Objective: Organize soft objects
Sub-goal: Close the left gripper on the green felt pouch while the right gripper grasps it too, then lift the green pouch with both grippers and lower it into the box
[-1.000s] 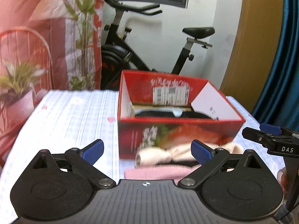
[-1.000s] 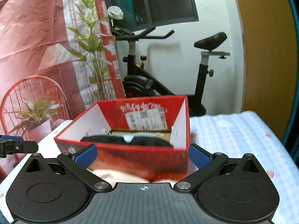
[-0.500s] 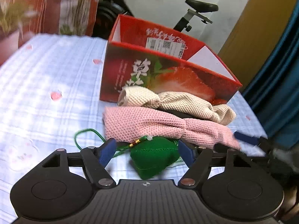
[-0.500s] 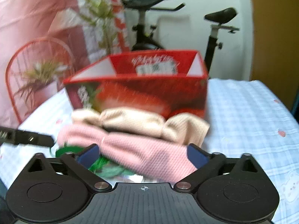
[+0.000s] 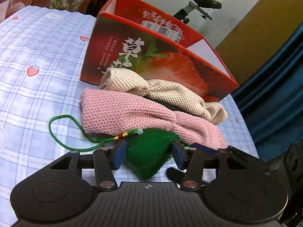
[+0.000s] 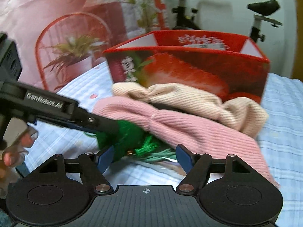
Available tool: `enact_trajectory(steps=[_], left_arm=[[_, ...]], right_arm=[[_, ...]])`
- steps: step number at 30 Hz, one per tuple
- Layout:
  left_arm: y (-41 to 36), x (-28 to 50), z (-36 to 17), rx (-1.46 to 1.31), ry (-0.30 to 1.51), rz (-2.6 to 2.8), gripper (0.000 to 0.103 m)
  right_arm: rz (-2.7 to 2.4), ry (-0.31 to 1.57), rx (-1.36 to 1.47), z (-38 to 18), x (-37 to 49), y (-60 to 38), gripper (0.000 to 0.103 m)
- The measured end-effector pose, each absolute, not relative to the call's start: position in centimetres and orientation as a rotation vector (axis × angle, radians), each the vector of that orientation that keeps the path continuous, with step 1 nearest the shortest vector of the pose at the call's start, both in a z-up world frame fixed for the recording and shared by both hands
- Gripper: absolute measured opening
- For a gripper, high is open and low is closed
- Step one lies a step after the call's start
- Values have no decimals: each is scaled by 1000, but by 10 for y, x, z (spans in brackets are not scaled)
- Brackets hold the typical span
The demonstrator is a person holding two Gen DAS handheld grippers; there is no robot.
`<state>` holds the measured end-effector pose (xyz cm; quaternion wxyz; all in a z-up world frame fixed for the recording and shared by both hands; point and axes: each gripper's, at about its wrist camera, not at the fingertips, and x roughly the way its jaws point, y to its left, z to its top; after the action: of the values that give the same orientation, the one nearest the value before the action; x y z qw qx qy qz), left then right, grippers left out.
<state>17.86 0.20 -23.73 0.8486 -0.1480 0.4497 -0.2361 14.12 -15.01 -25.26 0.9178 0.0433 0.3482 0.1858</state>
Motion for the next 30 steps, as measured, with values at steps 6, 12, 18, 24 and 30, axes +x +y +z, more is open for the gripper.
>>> enact_trajectory(steps=[6, 12, 18, 24, 30], left_arm=[[-5, 182, -236, -275, 931, -512, 54], [-13, 183, -231, -216, 931, -525, 54], [-14, 175, -211, -214, 884, -538, 54], [-17, 165, -172, -196, 774, -559, 54], [-26, 169, -131, -183, 679, -578, 54]], right_arm=[[456, 706, 6, -254, 152, -128, 60], [484, 708, -22, -255, 164, -116, 55], [487, 684, 37, -244, 158, -126, 52], [479, 597, 58, -215, 153, -137, 52], [465, 522, 56, -179, 161, -144, 52]])
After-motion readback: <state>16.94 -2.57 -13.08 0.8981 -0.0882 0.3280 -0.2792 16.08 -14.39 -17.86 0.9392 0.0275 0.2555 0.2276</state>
